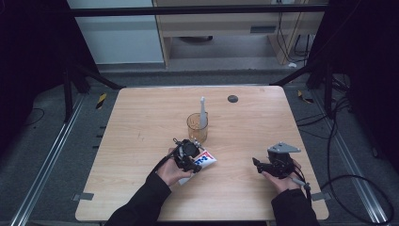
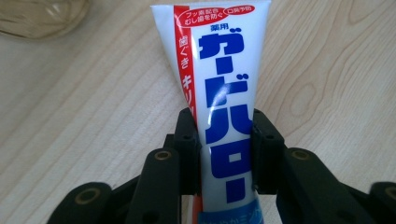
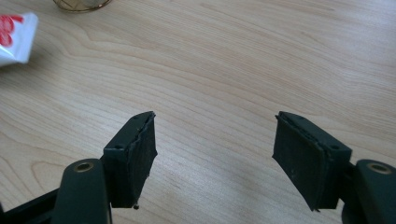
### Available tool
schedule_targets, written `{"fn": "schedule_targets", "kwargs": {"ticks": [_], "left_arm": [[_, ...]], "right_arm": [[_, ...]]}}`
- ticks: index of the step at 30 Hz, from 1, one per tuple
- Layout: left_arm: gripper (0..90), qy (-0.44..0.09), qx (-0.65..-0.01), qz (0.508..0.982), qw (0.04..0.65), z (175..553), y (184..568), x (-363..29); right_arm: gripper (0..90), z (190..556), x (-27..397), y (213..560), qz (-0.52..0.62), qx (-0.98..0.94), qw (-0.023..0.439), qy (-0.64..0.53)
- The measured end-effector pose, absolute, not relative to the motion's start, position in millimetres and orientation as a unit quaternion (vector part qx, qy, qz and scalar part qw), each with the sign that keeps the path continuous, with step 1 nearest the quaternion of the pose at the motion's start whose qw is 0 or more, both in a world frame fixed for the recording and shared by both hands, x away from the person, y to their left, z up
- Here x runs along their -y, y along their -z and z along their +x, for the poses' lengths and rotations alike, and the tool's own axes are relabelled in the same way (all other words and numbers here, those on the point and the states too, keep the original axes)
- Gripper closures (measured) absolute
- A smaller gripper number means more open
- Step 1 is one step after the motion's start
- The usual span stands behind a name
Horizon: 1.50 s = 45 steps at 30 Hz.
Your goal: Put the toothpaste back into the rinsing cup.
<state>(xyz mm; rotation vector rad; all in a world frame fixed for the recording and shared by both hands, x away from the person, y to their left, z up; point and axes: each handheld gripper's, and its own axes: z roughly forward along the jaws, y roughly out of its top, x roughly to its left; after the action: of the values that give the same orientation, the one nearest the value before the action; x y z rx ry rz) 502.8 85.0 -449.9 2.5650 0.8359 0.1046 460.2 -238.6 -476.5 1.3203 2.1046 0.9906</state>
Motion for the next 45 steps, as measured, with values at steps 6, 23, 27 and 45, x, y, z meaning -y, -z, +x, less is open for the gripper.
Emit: {"fn": "schedule_targets", "kwargs": {"ticks": [6,23,27,45], "left_arm": [[68.7,-0.055,-0.307,0.914,0.26,497.2,425.6,-98.3],[68.8,-0.125,-0.364,0.862,0.33,498.8,390.1,-143.7],[68.8,-0.15,-0.377,0.849,0.339,499.5,386.0,-149.7],[69.0,-0.218,-0.427,0.783,0.396,523.0,371.7,-168.9]], "right_arm": [[29.5,458.5,240.6,476.5,0.484,-0.764,0.231,-0.36],[28.4,458.0,243.2,477.2,0.483,-0.763,0.237,-0.359],[28.2,457.9,243.3,477.4,0.486,-0.761,0.235,-0.36],[25.9,459.7,242.3,478.0,0.483,-0.76,0.244,-0.359]]}}
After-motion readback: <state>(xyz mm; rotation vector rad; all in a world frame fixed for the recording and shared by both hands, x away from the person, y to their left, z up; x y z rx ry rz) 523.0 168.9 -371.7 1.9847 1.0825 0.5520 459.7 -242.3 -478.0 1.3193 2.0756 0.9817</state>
